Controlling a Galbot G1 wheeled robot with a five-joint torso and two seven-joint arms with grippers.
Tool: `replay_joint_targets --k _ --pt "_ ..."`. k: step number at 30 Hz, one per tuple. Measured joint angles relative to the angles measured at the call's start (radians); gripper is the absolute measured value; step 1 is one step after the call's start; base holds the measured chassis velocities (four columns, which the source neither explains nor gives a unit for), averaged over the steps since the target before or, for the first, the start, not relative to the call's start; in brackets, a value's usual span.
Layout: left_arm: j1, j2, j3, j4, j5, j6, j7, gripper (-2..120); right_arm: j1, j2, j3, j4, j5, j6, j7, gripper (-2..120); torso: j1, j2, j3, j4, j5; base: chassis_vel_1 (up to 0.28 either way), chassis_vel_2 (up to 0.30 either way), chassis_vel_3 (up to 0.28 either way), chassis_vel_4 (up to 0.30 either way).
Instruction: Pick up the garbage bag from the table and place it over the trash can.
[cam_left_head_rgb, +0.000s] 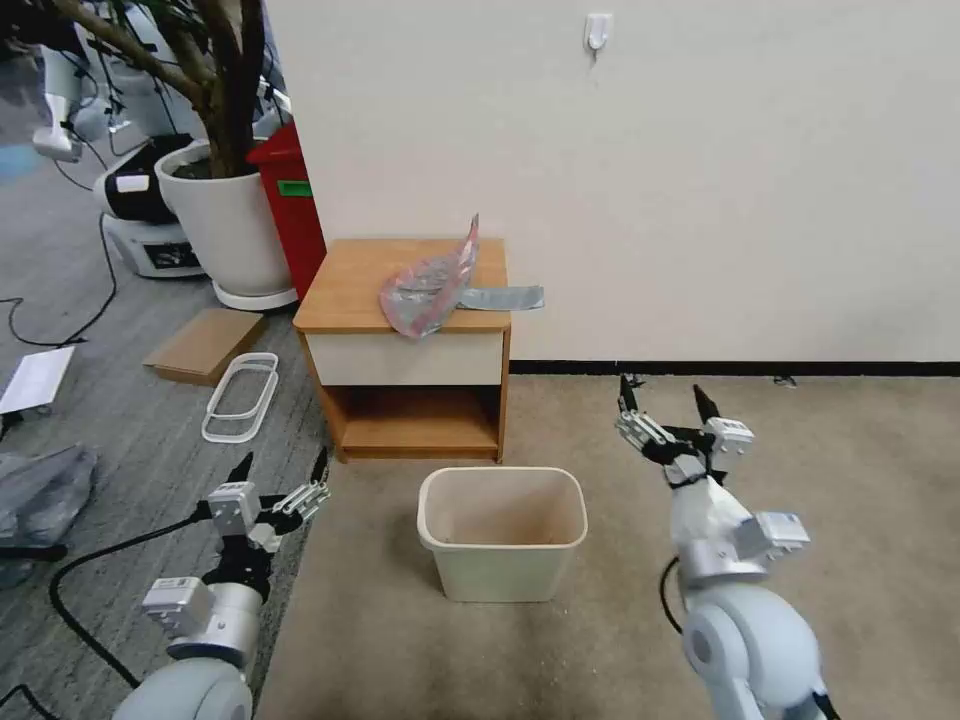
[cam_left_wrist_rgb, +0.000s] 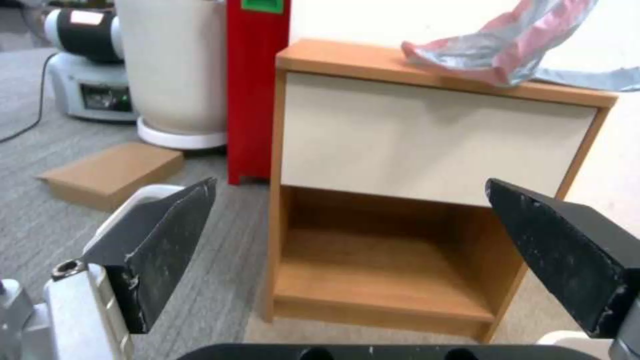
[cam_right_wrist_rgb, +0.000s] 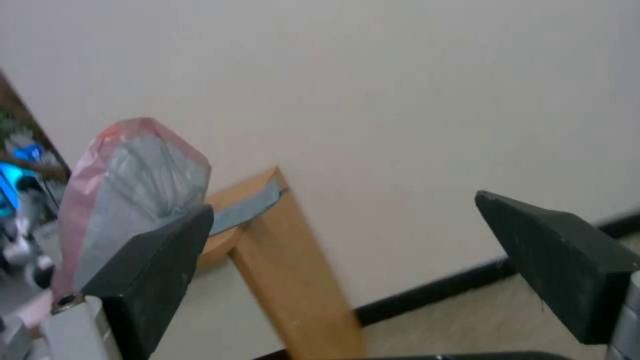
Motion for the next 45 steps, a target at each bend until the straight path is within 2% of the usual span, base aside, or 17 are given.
replay_joint_targets --k 1,2,6,7,10,11,13,14,17,18,22,33,45 --pt "0.004 -0.005 -0.001 0.001 0.000 -0.003 0.000 100 0.033 -0.004 -0.016 -0.009 0.081 -0.022 0.035 100 0.000 0.000 0.000 0.0003 0.0001 0.000 0.000 0.000 0.000" --pt "0.004 -0.005 -0.001 0.001 0.000 -0.003 0.000 100 0.033 -0.004 -0.016 -0.009 0.081 -0.022 0.035 100 0.000 0.000 0.000 0.0003 0.0001 0.000 0.000 0.000 0.000" --pt "0.022 -0.024 -0.011 0.003 0.001 -0.013 -0.001 100 0.184 -0.012 -0.064 -0.059 0.471 -0.080 0.188 100 0.000 0.000 0.000 0.0002 0.0000 0.000 0.000 0.000 0.000" --pt "0.022 -0.024 -0.011 0.003 0.001 -0.013 -0.001 100 0.184 -0.012 -0.064 -0.059 0.471 -0.080 0.188 100 0.000 0.000 0.000 0.0002 0.0000 0.000 0.000 0.000 0.000" --pt "0.034 -0.039 -0.020 0.003 0.004 -0.016 -0.003 100 0.303 -0.007 -0.069 -0.132 0.774 -0.098 0.264 100 0.000 0.000 0.000 0.0002 0.0001 0.000 0.000 0.000 0.000" --pt "0.034 -0.039 -0.020 0.003 0.004 -0.016 -0.003 100 0.303 -0.007 -0.069 -0.132 0.774 -0.098 0.264 100 0.000 0.000 0.000 0.0002 0.0001 0.000 0.000 0.000 0.000" --pt "0.044 -0.051 -0.025 0.003 0.006 -0.019 -0.005 100 0.375 0.003 -0.069 -0.192 0.909 -0.098 0.278 100 0.000 0.000 0.000 0.0002 0.0000 0.000 0.000 0.000 0.000" --pt "0.044 -0.051 -0.025 0.003 0.006 -0.019 -0.005 100 0.375 0.003 -0.069 -0.192 0.909 -0.098 0.278 100 0.000 0.000 0.000 0.0002 0.0000 0.000 0.000 0.000 0.000" --pt "0.062 -0.068 -0.037 -0.004 0.011 -0.021 -0.006 100 0.476 0.025 -0.076 -0.284 1.019 -0.085 0.283 100 0.000 0.000 0.000 0.0002 0.0000 0.000 0.000 0.000 0.000" --pt "0.062 -0.068 -0.037 -0.004 0.011 -0.021 -0.006 100 0.476 0.025 -0.076 -0.284 1.019 -0.085 0.283 100 0.000 0.000 0.000 0.0002 0.0000 0.000 0.000 0.000 0.000" --pt "0.077 -0.073 -0.071 -0.021 0.009 -0.020 -0.021 100 0.599 0.056 -0.085 -0.414 1.093 -0.067 0.265 100 0.000 0.000 0.000 0.0003 -0.0001 0.000 0.000 0.000 0.000" --pt "0.113 -0.076 -0.138 -0.044 -0.027 -0.018 -0.029 100 0.732 0.076 -0.128 -0.667 1.104 -0.030 0.172 100 0.000 0.000 0.000 0.0002 0.0001 0.000 0.000 0.000 0.000" --pt "0.142 -0.084 -0.180 -0.063 -0.040 -0.021 -0.031 100 0.827 0.121 -0.147 -0.813 1.034 -0.005 0.110 100 0.000 0.000 0.000 0.0002 0.0000 0.000 0.000 0.000 0.000"
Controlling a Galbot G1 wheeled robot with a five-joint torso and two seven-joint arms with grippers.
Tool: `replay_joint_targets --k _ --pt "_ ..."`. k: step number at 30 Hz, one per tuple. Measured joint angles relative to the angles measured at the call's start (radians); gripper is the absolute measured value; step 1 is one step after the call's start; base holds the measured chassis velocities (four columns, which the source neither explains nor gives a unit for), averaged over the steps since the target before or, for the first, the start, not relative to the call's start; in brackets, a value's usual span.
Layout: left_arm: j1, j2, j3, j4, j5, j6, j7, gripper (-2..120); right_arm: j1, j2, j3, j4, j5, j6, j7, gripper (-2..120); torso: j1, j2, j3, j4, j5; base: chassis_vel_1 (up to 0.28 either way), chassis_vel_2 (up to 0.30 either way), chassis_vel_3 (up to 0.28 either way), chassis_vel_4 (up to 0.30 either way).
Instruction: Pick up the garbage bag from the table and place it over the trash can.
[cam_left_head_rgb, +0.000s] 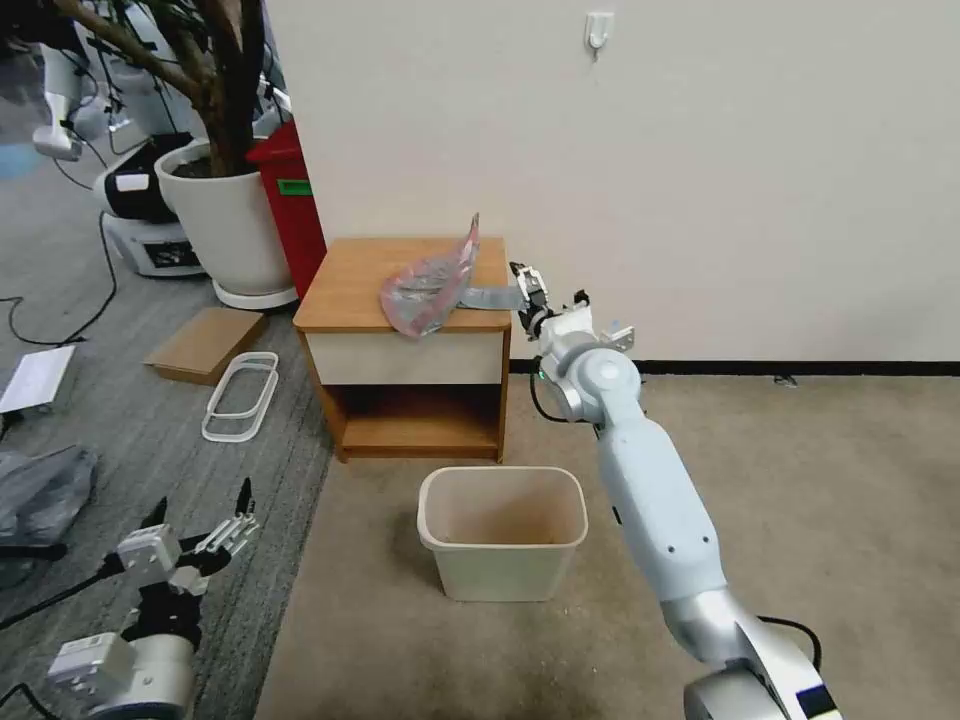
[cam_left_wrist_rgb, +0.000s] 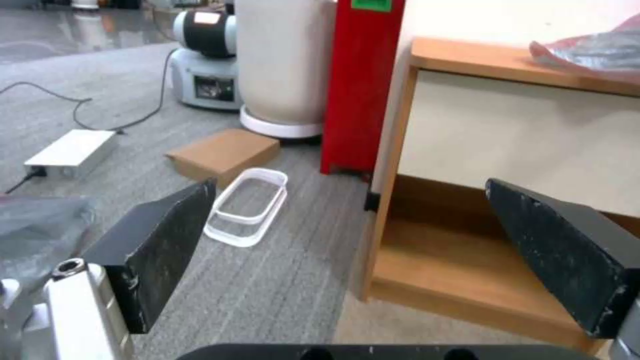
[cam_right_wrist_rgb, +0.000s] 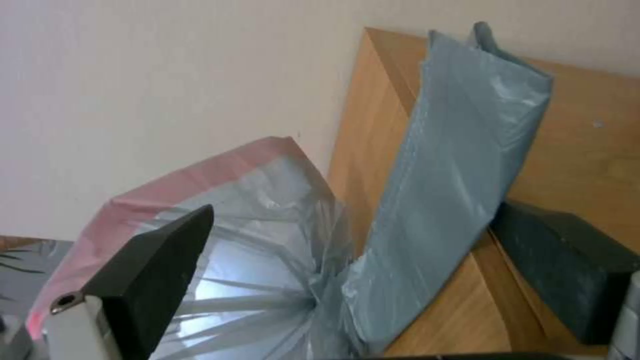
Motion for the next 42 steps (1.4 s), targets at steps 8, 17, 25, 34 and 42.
replay_joint_targets --k 8,17,25,34,42 --pt "0.008 0.013 -0.017 -0.009 -0.010 -0.001 -0.001 100 0.028 0.025 0.006 -0.086 -0.059 0.017 -0.044 84 0.000 0.000 0.000 0.0000 0.0000 0.000 0.000 0.000 0.000" --pt "0.005 0.018 -0.011 -0.008 -0.012 -0.001 -0.001 100 0.033 0.037 0.014 -0.122 -0.097 0.030 -0.075 56 0.000 0.000 0.000 0.0000 0.0000 0.000 0.000 0.000 0.000" --pt "0.012 0.019 -0.008 -0.006 -0.011 -0.005 -0.001 100 0.035 0.039 0.022 -0.131 -0.114 0.037 -0.086 26 0.000 0.000 0.000 0.0000 0.0001 0.000 0.000 0.000 0.000" --pt "0.023 0.011 -0.004 -0.008 -0.006 -0.009 -0.001 100 0.024 0.035 0.022 -0.122 -0.132 0.047 -0.095 0 0.000 0.000 0.000 0.0000 0.0001 0.000 0.000 0.000 0.000" --pt "0.028 0.001 0.006 -0.004 -0.001 -0.022 -0.001 100 -0.018 0.009 0.013 -0.072 -0.147 0.059 -0.094 0 0.000 0.000 0.000 0.0001 0.0001 0.000 0.000 0.000 0.000"
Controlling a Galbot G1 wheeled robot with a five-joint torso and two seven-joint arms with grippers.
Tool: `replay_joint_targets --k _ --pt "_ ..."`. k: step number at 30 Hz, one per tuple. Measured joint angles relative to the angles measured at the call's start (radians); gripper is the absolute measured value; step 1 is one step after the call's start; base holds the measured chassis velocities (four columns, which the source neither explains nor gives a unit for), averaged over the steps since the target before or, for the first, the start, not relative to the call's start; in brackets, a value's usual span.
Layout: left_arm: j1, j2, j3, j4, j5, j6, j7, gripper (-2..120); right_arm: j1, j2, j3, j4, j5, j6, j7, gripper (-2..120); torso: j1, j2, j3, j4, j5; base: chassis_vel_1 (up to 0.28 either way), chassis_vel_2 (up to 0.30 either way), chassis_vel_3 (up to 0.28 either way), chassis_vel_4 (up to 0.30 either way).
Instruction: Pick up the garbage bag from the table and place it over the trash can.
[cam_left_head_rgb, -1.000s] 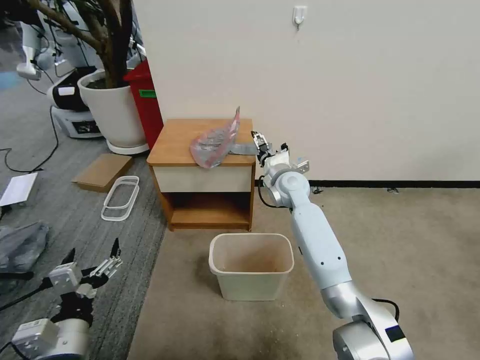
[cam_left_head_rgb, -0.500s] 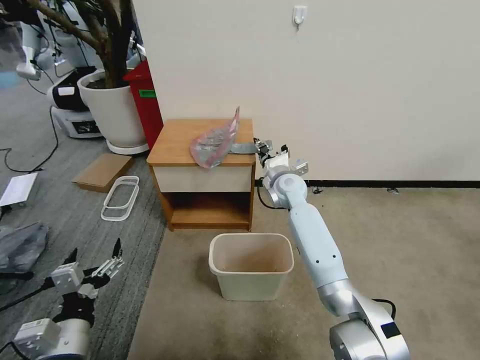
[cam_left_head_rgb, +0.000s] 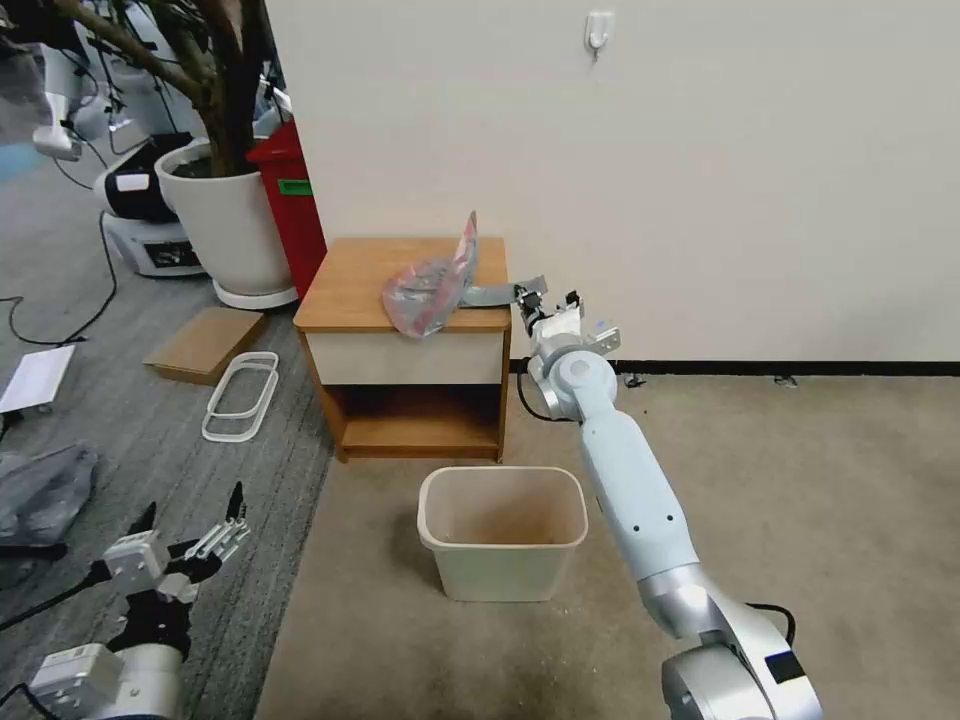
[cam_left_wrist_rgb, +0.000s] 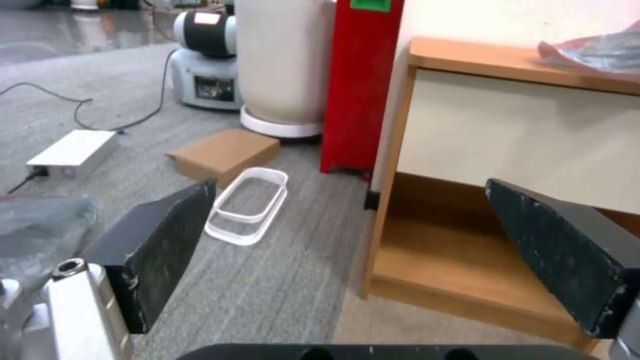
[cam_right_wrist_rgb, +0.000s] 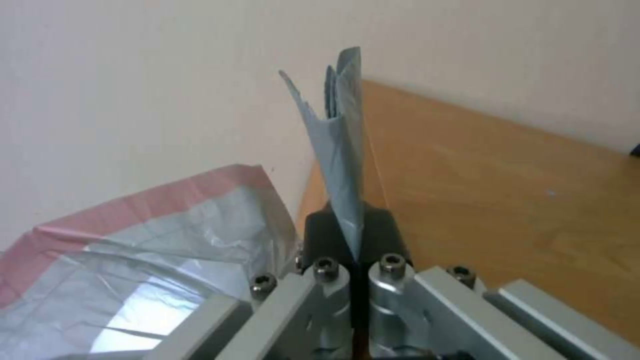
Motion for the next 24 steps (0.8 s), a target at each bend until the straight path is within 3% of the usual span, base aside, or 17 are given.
replay_joint_targets --k 10,12,13,16,24 --pt "-0.018 -0.001 0.016 0.019 0.003 -0.004 0.000 100 -0.179 -0.076 -0.017 0.241 -0.022 -0.001 0.085 0 0.000 0.000 0.000 -0.0001 0.0001 0.000 0.000 0.000 0.000" --pt "-0.034 -0.008 0.026 0.032 0.018 -0.005 0.000 100 -0.275 -0.093 -0.013 0.388 -0.031 -0.009 0.116 0 0.000 0.000 0.000 -0.0001 -0.0001 0.000 0.000 0.000 0.000" --pt "-0.034 -0.008 0.026 0.032 0.018 -0.005 0.000 100 -0.275 -0.093 -0.013 0.388 -0.031 -0.009 0.116 0 0.000 0.000 0.000 -0.0001 -0.0001 0.000 0.000 0.000 0.000" --pt "-0.049 -0.017 0.036 0.046 0.025 -0.005 0.000 100 -0.431 -0.098 -0.017 0.541 -0.042 -0.018 0.141 0 0.000 0.000 0.000 -0.0003 0.0000 0.000 0.000 0.000 0.000" --pt "-0.066 -0.021 0.041 0.056 0.030 -0.006 0.000 100 -0.709 -0.106 -0.124 0.724 -0.135 -0.022 0.153 0 0.000 0.000 0.000 -0.0002 -0.0002 0.000 0.000 0.000 0.000"
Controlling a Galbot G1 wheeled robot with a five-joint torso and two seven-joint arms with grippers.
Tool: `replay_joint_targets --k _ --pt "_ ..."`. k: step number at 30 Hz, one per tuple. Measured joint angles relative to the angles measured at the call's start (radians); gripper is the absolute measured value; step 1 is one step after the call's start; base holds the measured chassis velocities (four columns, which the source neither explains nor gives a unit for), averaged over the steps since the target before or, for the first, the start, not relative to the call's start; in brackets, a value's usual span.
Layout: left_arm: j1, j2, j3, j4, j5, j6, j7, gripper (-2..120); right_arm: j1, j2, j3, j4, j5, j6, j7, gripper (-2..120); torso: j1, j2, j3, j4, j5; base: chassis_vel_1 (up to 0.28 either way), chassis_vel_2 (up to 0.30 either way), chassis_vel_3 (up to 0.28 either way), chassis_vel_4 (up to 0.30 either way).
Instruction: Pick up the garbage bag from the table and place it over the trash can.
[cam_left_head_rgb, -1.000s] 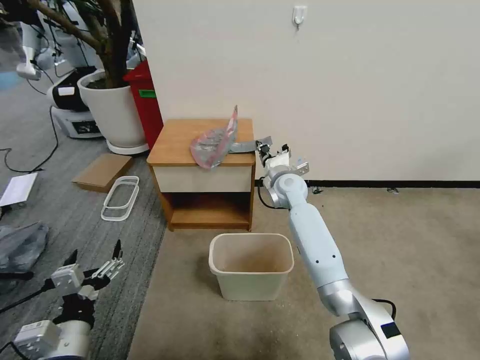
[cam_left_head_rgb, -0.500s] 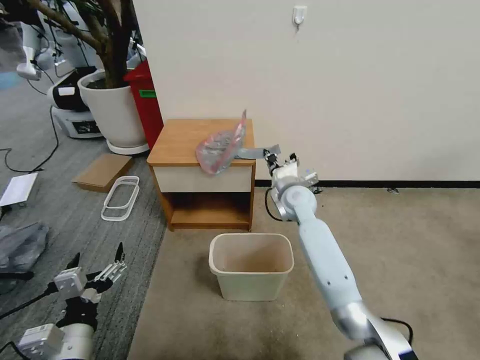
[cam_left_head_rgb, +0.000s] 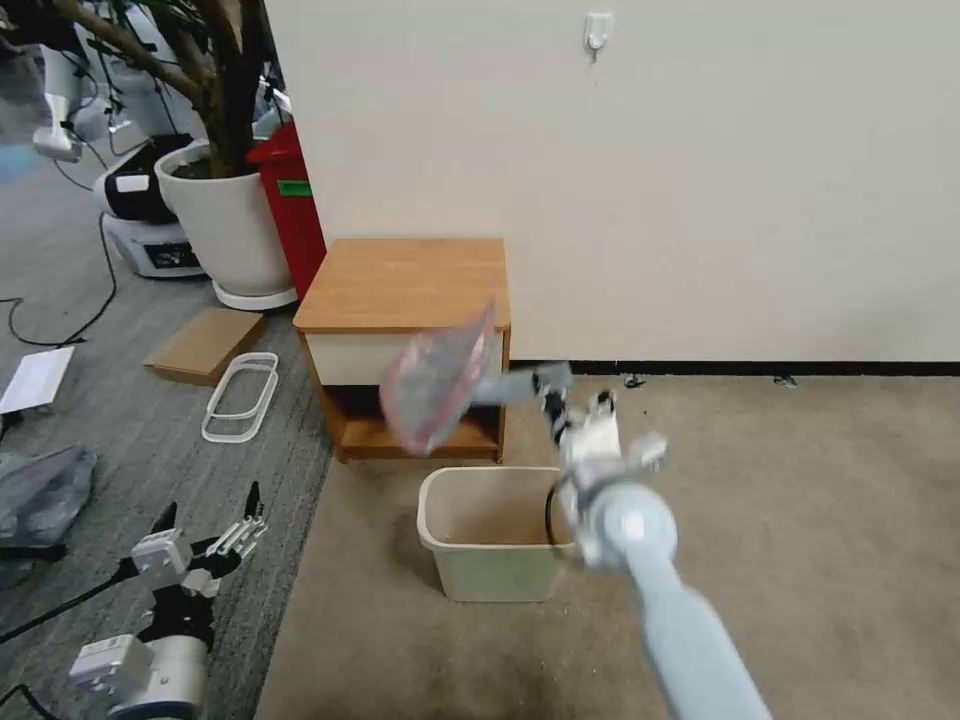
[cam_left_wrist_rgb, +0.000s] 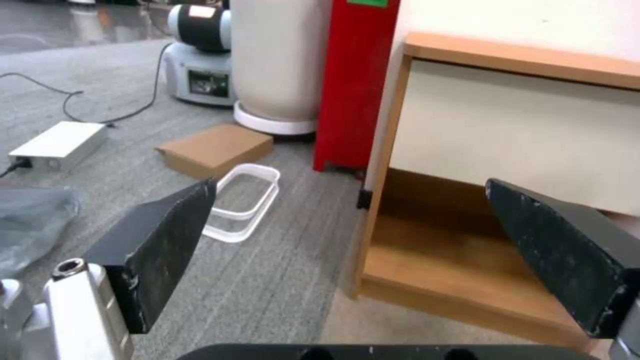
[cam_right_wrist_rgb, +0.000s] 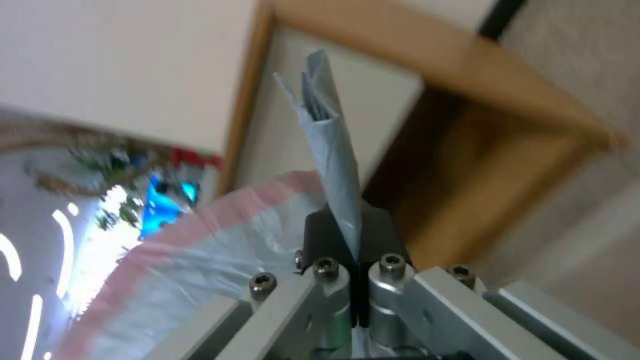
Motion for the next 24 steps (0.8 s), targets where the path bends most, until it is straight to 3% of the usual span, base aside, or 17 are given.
replay_joint_targets --k 6,11,16,24 --pt "-0.006 0.006 0.001 -0.002 0.000 0.000 0.000 100 -0.097 0.012 -0.087 -0.007 -0.125 0.017 0.006 0 0.000 0.000 0.000 0.0002 0.0001 0.000 0.000 0.000 0.000" --pt "-0.011 0.009 0.004 -0.003 -0.001 -0.001 0.000 100 -0.102 -0.002 -0.102 -0.017 -0.191 0.023 0.009 0 0.000 0.000 0.000 0.0001 0.0001 0.000 0.000 0.000 0.000" --pt "-0.020 0.016 0.018 -0.002 -0.001 -0.001 0.000 100 -0.099 -0.045 -0.121 -0.047 -0.368 0.034 0.000 0 0.000 0.000 0.000 0.0002 0.0002 0.000 0.000 0.000 0.000" --pt "-0.035 0.027 0.035 0.011 -0.002 -0.001 0.001 100 -0.123 -0.094 -0.128 -0.049 -0.535 0.034 -0.001 24 0.000 0.000 0.000 0.0001 0.0003 0.000 0.000 0.000 0.000"
